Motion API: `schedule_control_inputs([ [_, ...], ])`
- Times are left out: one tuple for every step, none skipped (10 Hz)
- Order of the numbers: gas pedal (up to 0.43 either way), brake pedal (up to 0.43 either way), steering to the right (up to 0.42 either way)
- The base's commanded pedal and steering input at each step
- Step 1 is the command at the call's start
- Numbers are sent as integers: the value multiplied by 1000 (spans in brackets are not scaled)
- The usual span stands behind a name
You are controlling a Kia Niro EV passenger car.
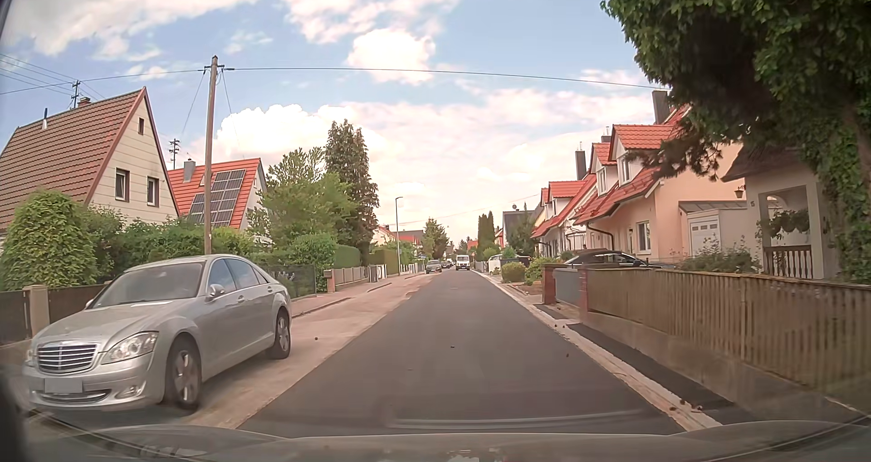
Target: Follow the waypoints while adhering to traffic rules and regulations
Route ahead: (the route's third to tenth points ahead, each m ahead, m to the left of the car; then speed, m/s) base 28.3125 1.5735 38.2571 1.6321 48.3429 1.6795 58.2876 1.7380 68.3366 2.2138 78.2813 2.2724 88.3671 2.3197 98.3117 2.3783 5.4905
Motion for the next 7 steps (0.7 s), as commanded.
schedule_control_inputs([
  [0,18,0],
  [0,18,1],
  [0,18,1],
  [0,18,0],
  [0,18,-2],
  [0,18,-5],
  [0,18,-5],
])
